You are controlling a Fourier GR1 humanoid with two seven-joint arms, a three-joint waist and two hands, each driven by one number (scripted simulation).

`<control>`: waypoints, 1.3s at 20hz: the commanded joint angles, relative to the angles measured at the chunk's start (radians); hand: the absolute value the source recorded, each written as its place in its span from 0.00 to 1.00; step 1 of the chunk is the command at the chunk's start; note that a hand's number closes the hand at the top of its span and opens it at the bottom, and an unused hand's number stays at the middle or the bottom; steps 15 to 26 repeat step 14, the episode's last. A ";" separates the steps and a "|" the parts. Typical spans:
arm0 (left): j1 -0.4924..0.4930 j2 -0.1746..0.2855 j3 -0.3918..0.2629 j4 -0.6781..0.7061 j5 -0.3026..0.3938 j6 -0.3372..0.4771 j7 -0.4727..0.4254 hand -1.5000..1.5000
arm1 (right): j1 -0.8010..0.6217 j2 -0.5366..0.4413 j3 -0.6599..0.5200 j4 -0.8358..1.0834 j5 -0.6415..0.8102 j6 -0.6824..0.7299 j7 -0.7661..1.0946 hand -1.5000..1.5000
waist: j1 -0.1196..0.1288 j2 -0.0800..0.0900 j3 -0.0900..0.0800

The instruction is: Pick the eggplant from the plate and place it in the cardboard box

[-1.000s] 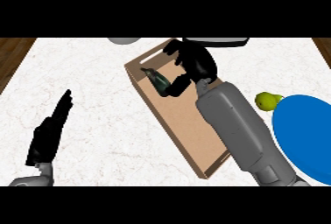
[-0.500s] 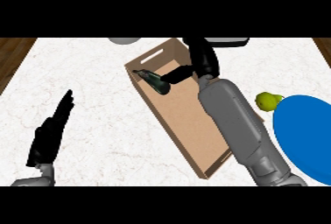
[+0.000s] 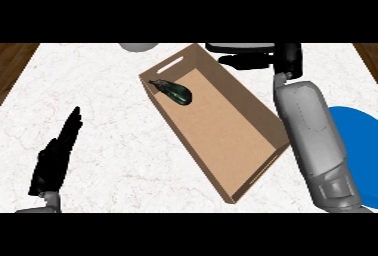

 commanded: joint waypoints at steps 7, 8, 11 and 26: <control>-0.036 0.038 0.059 0.058 0.028 -0.028 -0.029 0.50 | 0.112 -0.261 -0.218 -0.041 -0.173 0.130 -0.015 0.00 | -0.006 0.000 -0.001; -0.024 -0.020 -0.015 -0.032 -0.016 0.010 0.039 0.50 | 0.116 -0.323 -0.285 0.001 -0.222 0.176 -0.086 0.00 | -0.003 0.002 0.001; 0.049 -0.023 -0.017 -0.018 -0.023 0.006 -0.022 0.50 | 0.204 -0.396 -0.316 -0.022 -0.285 0.307 -0.105 0.00 | -0.004 -0.001 0.000; -0.003 0.007 0.013 -0.020 0.004 -0.023 0.005 0.50 | 0.217 -0.491 -0.346 0.046 -0.317 0.417 -0.158 0.00 | 0.000 0.000 0.000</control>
